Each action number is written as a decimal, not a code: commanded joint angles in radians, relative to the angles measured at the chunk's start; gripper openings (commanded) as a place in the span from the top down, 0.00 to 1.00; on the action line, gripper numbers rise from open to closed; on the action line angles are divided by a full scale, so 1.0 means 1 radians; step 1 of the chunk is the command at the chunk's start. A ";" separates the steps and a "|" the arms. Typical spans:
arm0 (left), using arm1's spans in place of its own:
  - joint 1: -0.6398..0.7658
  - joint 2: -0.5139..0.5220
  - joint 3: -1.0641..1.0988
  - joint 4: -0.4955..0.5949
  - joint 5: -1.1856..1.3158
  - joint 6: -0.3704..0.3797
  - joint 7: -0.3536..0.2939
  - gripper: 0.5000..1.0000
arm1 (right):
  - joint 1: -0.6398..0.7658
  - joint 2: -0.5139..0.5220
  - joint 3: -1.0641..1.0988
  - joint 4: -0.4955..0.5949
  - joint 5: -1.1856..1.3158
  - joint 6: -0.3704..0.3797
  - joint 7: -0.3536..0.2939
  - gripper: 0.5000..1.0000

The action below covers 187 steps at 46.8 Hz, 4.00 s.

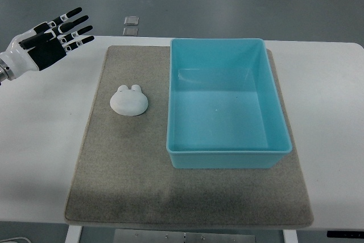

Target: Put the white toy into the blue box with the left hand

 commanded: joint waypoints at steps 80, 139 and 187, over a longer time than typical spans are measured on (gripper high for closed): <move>-0.071 0.041 -0.077 -0.009 0.891 0.000 -0.133 0.02 | 0.000 0.000 0.000 0.000 0.000 0.000 0.000 0.13; -0.063 0.083 -0.022 -0.376 1.417 0.306 -0.126 0.05 | 0.000 0.000 0.000 0.000 -0.001 0.000 0.000 0.13; -0.068 -0.048 0.117 -0.333 1.672 0.454 -0.115 0.53 | 0.000 0.000 0.000 0.000 -0.001 0.000 0.000 0.13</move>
